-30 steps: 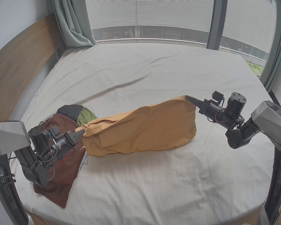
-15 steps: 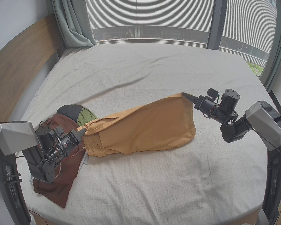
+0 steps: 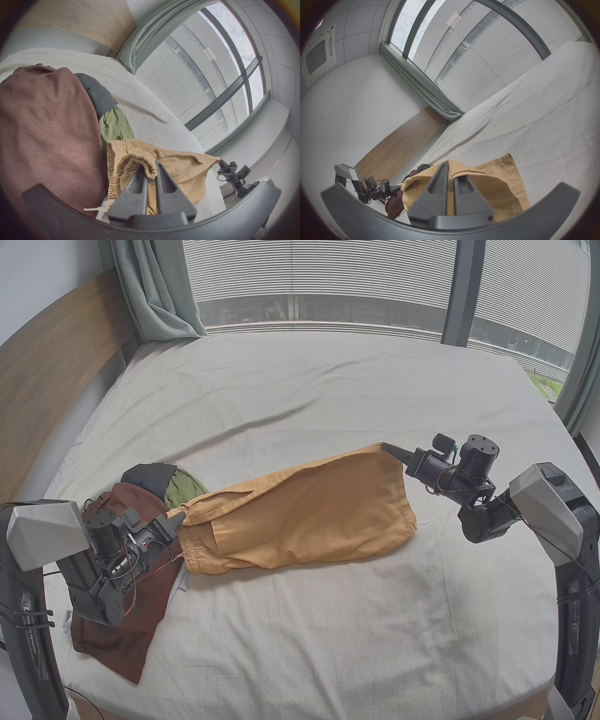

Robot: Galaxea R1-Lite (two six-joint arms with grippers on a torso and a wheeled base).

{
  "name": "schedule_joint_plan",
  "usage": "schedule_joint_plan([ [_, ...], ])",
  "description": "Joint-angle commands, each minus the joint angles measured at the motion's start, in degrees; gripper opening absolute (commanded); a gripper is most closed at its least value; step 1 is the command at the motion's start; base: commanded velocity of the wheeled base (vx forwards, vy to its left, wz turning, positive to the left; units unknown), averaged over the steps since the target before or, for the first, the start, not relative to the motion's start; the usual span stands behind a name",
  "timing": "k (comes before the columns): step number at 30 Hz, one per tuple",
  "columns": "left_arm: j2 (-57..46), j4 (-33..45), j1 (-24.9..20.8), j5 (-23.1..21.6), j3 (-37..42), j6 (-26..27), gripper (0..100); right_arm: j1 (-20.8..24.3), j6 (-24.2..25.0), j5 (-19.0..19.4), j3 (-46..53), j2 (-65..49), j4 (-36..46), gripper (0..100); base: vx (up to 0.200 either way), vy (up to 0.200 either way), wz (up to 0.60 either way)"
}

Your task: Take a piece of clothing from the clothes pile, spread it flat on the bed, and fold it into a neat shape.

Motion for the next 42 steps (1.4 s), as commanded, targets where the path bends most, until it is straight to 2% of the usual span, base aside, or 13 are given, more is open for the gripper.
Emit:
schedule_joint_plan([
  [1,1.6,-0.1,0.2,0.4,-1.8,-0.2,0,-0.2,0.0,0.1,-1.7,1.7,0.8,0,0.000,0.000,0.00],
  [11,2.5,-0.1,0.7,0.8,-3.1,-0.2,0,-0.2,0.0,0.1,-7.1,5.1,2.3,0,0.000,0.000,0.00],
  [12,2.7,-0.1,0.7,0.9,-3.4,-0.2,0,-0.2,0.0,0.0,-7.7,5.5,2.4,100,0.000,0.000,0.00],
  [14,2.8,-0.1,0.7,0.9,-3.4,-0.2,0,-0.2,0.0,-0.4,-8.8,6.1,2.4,100,0.000,0.000,0.00],
  [15,2.8,-0.1,1.0,0.9,-3.7,-0.2,100,-0.1,0.0,-1.3,-11.0,7.2,2.5,100,0.000,0.000,0.00],
  [23,2.7,-0.1,3.1,4.0,-7.8,-1.4,100,0.0,-0.1,-2.2,-8.8,6.4,1.9,100,0.000,0.000,0.00],
  [35,1.0,-0.1,2.9,4.2,-7.2,-1.4,100,1.1,-0.4,-2.3,2.0,0.1,0.1,100,0.000,0.000,0.00],
  [42,-3.3,-0.1,2.8,3.5,-4.5,-1.6,100,2.2,-0.3,-2.3,10.9,-3.6,-4.9,100,0.000,0.000,0.00],
])
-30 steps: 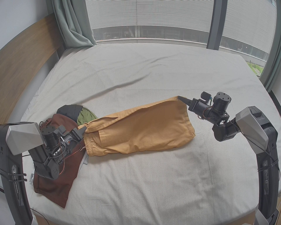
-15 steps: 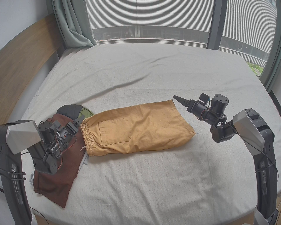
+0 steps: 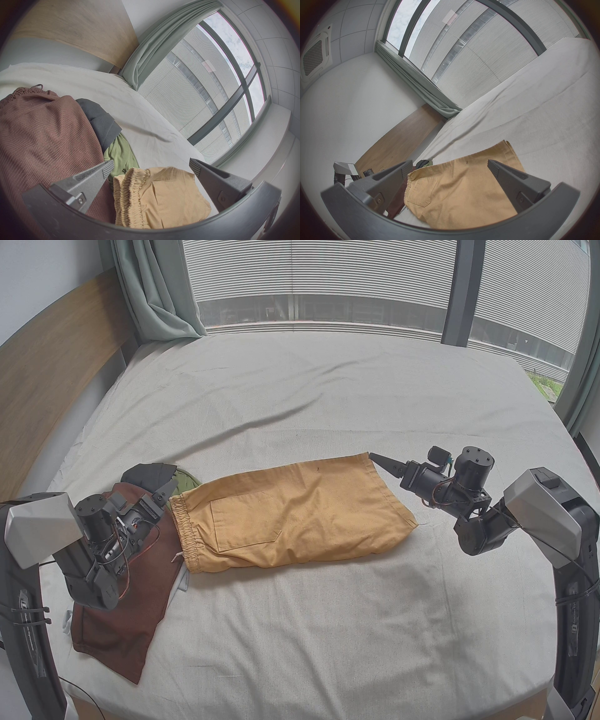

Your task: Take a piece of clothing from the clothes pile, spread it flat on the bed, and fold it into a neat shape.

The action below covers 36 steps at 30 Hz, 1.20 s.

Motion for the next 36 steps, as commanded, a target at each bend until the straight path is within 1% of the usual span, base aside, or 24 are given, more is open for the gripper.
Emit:
schedule_joint_plan([
  [1,-4.1,0.0,-0.2,-0.5,2.2,-0.1,100,0.9,0.0,0.0,7.3,-4.2,-3.0,100,0.000,0.000,0.00],
  [5,-6.1,-0.1,-0.6,-0.5,3.2,0.2,100,1.3,0.0,-0.1,13.4,-6.0,-5.9,100,0.000,0.000,0.00],
  [7,-6.4,-0.1,-0.8,-0.5,3.4,0.2,100,1.4,0.0,-0.2,14.4,-6.3,-6.3,100,0.000,0.000,0.00],
  [8,-8.2,0.0,-1.7,-0.5,4.3,0.1,100,1.4,0.0,-1.2,17.7,-7.3,-7.7,100,0.000,0.000,0.00],
  [11,-9.5,0.0,-2.5,-0.6,5.3,0.2,100,1.4,0.0,-1.7,19.6,-7.7,-9.0,100,0.000,0.000,0.00],
  [12,-10.0,-0.1,-3.6,-0.6,6.1,0.4,100,1.4,-0.1,-1.7,21.0,-8.1,-10.5,100,0.000,0.000,0.00],
  [17,-12.0,-0.1,-4.3,-0.7,7.3,0.7,100,1.5,-0.2,-1.7,23.9,-8.8,-12.0,100,0.000,0.000,0.00],
  [20,-12.7,-0.1,-6.0,-1.6,9.2,0.9,100,2.1,-0.4,-1.8,26.5,-9.3,-12.8,100,0.000,0.000,0.00],
  [22,-12.7,-0.1,-7.3,-2.5,11.4,1.6,100,2.1,-1.6,-1.9,27.7,-9.2,-12.9,100,0.000,0.000,0.00],
  [25,-12.7,-0.1,-7.9,-3.6,12.7,3.2,100,2.1,-3.2,-1.9,29.4,-8.7,-13.8,100,0.000,0.000,0.00],
  [29,-12.4,-0.1,-8.5,-3.7,13.1,5.6,100,2.2,-3.4,-2.1,30.7,-8.4,-14.8,100,0.000,0.000,0.00],
  [30,-12.1,-0.1,-8.6,-3.7,13.5,6.4,100,2.3,-3.4,-2.6,31.1,-8.3,-14.9,100,0.000,0.000,0.00],
  [36,-11.6,-0.1,-9.2,-3.7,14.4,7.4,100,2.4,-3.9,-3.0,33.1,-7.2,-17.0,100,0.000,0.000,0.00],
])
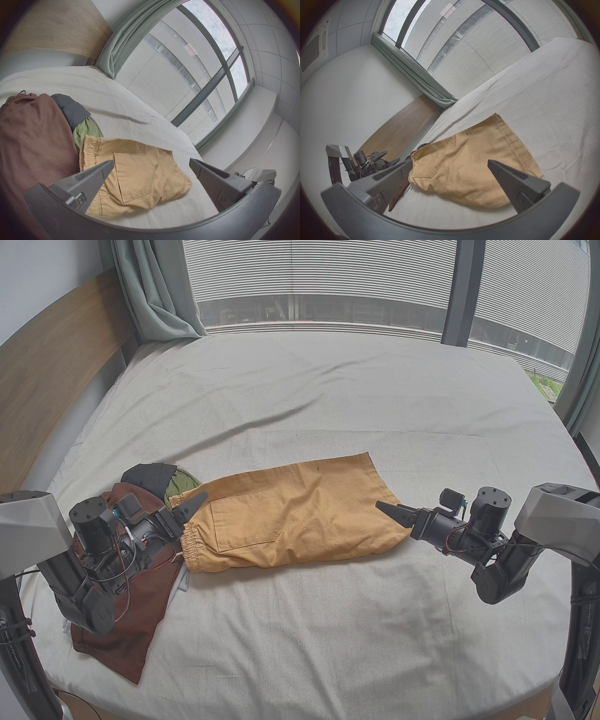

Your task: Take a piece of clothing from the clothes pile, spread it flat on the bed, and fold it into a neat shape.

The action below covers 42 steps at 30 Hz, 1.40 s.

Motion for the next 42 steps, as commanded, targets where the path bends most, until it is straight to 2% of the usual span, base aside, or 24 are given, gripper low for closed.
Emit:
schedule_joint_plan([
  [1,0.4,-0.1,-0.3,0.0,0.7,0.1,100,0.3,-0.2,0.0,1.6,1.1,-0.9,100,0.000,0.000,0.00],
  [5,0.5,-0.1,-0.4,0.2,0.8,0.3,100,0.4,-0.2,-0.1,3.2,2.5,-1.3,100,0.000,0.000,0.00],
  [10,0.5,-0.1,-0.8,0.2,0.9,0.3,100,0.7,-0.2,-3.8,3.2,5.1,-1.4,100,0.000,0.000,0.00],
  [32,1.7,-0.1,-0.7,0.3,0.8,0.4,100,1.3,-0.2,-4.0,5.0,9.1,-2.3,100,0.000,0.000,0.00],
  [42,1.7,-0.1,-0.6,0.3,0.8,0.4,100,4.2,0.3,-5.7,1.0,12.9,-2.1,100,0.000,0.000,0.00],
])
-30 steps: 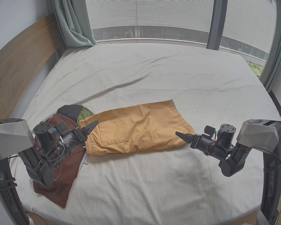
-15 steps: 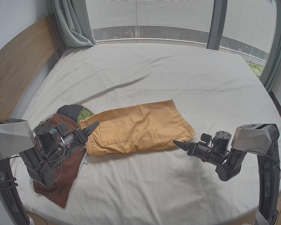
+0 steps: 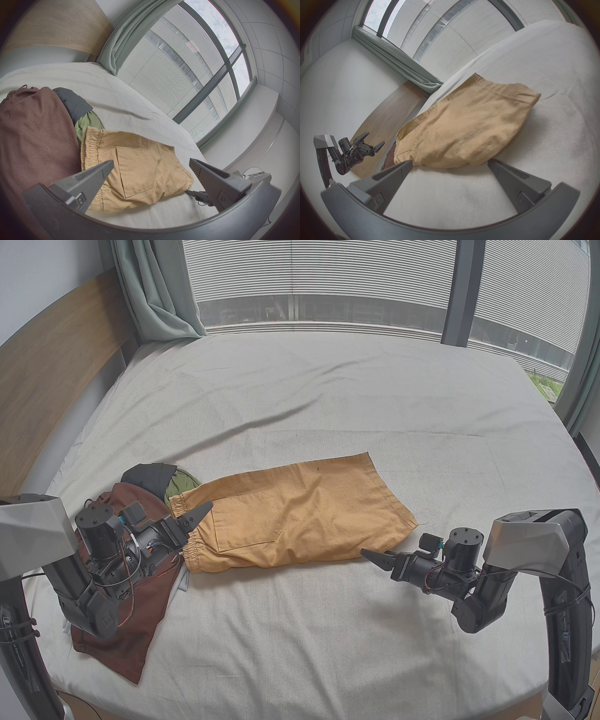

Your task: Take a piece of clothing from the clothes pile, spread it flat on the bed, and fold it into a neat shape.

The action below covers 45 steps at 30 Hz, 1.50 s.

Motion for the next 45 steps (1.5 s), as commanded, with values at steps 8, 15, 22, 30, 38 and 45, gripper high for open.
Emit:
schedule_joint_plan([
  [8,0.1,-0.1,0.0,0.0,0.0,0.0,100,1.6,1.7,-2.2,-6.2,4.6,1.9,100,0.000,0.000,0.00],
  [15,0.1,-0.1,0.1,0.0,0.0,0.0,100,4.1,5.9,-3.5,-11.6,6.6,3.0,100,0.000,0.000,0.00],
  [22,0.1,-0.1,0.2,0.0,-0.1,0.0,100,5.6,9.3,-5.6,-15.6,7.8,5.0,100,0.000,0.000,0.00],
  [30,0.1,-0.1,0.2,0.0,-0.2,-0.1,100,5.7,9.9,-5.8,-16.8,8.4,5.1,100,0.000,0.000,0.00],
  [38,0.3,-0.1,0.2,0.0,-0.2,-0.1,100,5.8,10.5,-5.8,-16.9,8.7,5.1,100,0.000,0.000,0.00],
  [45,0.6,-0.1,0.2,0.0,-0.2,-0.1,100,5.9,10.7,-5.8,-16.9,8.7,5.0,0,0.000,0.000,0.00],
])
